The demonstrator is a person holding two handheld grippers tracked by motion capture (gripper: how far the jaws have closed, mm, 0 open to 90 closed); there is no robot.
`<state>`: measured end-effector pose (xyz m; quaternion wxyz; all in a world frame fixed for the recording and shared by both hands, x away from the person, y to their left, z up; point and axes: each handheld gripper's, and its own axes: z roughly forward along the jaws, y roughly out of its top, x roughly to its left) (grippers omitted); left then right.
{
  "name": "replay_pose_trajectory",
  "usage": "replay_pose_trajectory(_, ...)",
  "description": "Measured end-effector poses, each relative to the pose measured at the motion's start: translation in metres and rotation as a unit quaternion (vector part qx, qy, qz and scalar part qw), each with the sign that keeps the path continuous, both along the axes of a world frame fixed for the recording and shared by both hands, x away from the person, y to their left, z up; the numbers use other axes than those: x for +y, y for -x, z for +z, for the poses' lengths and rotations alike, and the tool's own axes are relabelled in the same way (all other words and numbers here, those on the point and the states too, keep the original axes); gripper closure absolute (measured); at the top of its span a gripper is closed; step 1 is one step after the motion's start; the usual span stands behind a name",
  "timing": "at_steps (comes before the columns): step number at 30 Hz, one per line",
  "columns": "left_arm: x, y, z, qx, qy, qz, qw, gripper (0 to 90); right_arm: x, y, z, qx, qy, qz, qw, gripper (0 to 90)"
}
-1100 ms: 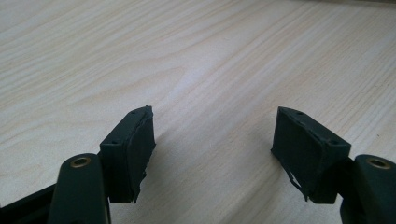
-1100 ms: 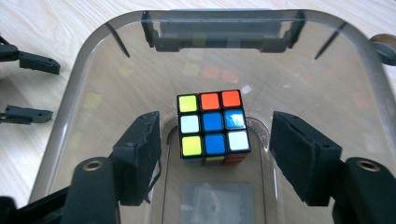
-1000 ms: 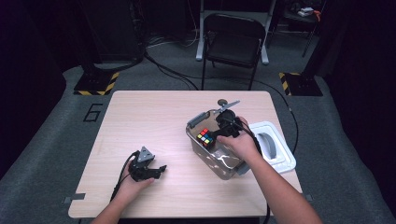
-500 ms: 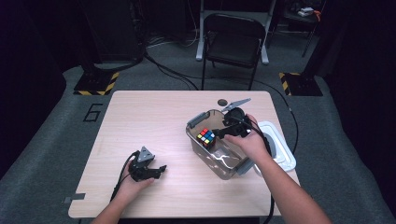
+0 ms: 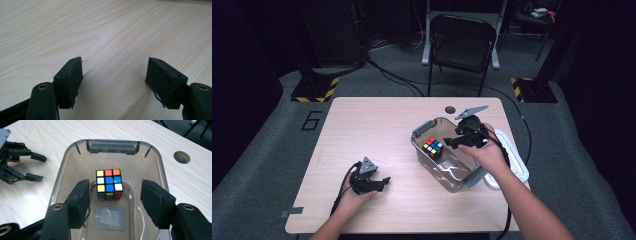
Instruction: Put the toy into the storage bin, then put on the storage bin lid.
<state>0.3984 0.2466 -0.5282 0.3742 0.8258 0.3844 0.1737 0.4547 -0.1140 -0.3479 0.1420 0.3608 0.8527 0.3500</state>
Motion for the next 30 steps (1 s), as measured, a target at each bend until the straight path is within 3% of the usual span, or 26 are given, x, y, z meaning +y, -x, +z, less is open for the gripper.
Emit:
replay_pose_trajectory(11, 0.000, 0.000, 0.000, -0.001, 0.000, 0.000, 1.0000, 29.5, -0.014, 0.002, 0.010, 0.004, 0.000, -0.010, 0.9999, 40.6)
replay_pose_trajectory(30, 0.001, 0.000, 0.000, -0.005, -0.002, 0.000, 1.0000, 28.9, -0.046, 0.008, 0.023, -0.016, -0.008, -0.033, 0.9993, 41.3)
